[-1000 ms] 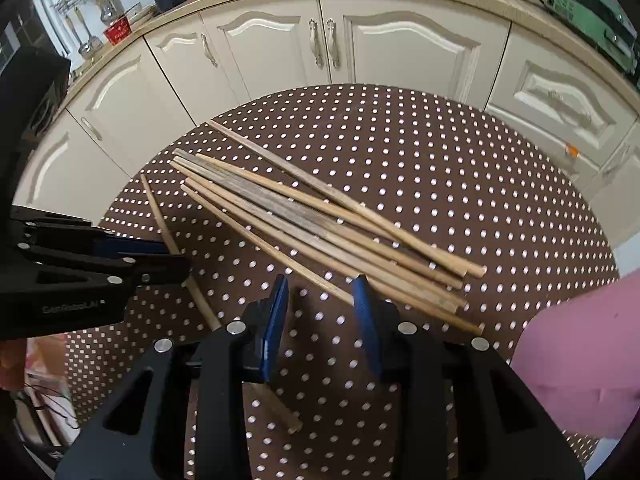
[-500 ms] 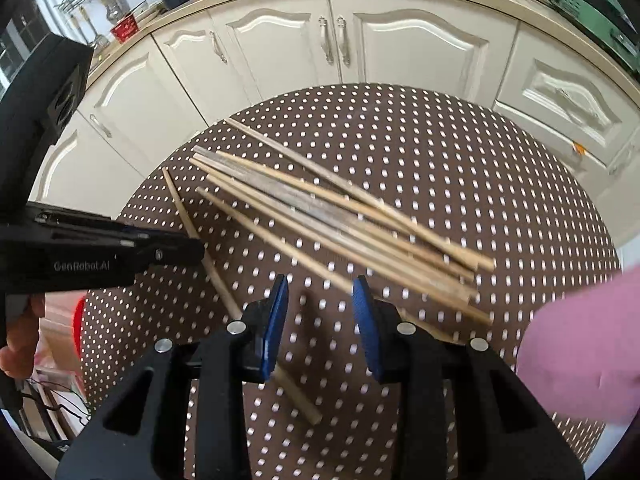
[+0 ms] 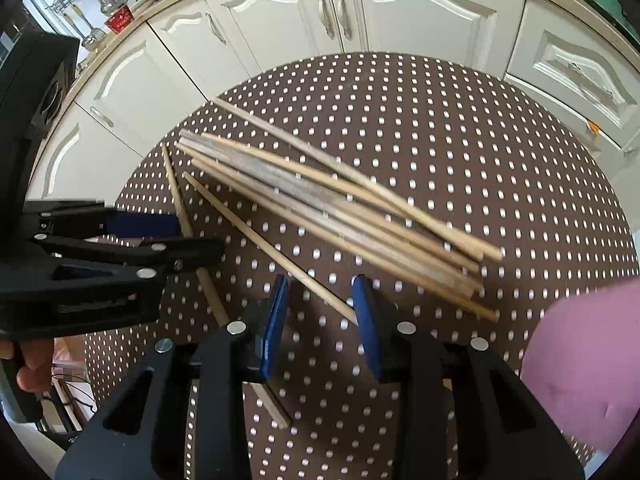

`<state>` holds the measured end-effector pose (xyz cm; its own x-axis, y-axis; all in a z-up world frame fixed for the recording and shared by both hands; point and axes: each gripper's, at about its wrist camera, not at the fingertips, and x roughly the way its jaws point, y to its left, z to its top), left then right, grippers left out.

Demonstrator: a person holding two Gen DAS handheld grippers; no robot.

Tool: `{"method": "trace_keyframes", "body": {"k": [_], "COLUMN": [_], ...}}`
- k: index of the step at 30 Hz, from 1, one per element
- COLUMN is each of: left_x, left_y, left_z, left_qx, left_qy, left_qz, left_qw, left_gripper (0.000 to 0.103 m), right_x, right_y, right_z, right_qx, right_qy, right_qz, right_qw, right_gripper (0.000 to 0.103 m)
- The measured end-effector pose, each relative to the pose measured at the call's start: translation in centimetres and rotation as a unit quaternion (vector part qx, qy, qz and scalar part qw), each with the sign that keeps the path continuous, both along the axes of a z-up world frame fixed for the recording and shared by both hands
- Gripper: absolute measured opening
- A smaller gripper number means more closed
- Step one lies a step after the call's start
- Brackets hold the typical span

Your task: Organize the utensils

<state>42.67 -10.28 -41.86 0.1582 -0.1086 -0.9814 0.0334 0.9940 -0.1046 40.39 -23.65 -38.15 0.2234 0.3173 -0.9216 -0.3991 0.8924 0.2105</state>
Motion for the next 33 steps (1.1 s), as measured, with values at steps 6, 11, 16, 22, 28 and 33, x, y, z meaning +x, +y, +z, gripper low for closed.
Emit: {"method": "trace_keyframes", "body": {"k": [6,11,16,22,28,33], "left_x": [-0.5,-1.8,-1.2,1.4,1.1,1.5], "left_y": [0.5,2.6,4.6,5.8,5.0,4.0], "left_z": [0.1,0.2,0.4,0.4,0.3,0.9], "left_qx": [-0.012,-0.043,-0.045,-0.052,-0.023,-0.035], "left_qy": [-0.002,0.019,0.017,0.007,-0.01,-0.021], "left_qz": [-0.031,-0.005,0.026,0.05,0.032,0.02], "left_qw": [0.9994,0.9989,0.9985,0.9973,0.9992,0.999], "left_gripper": [0.021,0.018,0.021,0.021,0.014,0.008], "right_x": [-2.6,-3.2,-1.5,0.3,1.1,0.9], "right_y": [-0.7,0.9,4.2,8.5,10.6,9.9], "right_z": [-0.1,0.3,0.8,0.5,0.4,0.6], "right_qx": [0.04,0.034,0.014,-0.019,-0.058,-0.056], "right_qy": [0.072,0.074,0.031,0.005,0.001,-0.004], "right_qz": [-0.02,-0.003,0.033,0.097,0.115,0.096], "right_qw": [0.996,0.997,0.999,0.995,0.992,0.994], "right_gripper": [0.027,0.027,0.027,0.027,0.007,0.004]}}
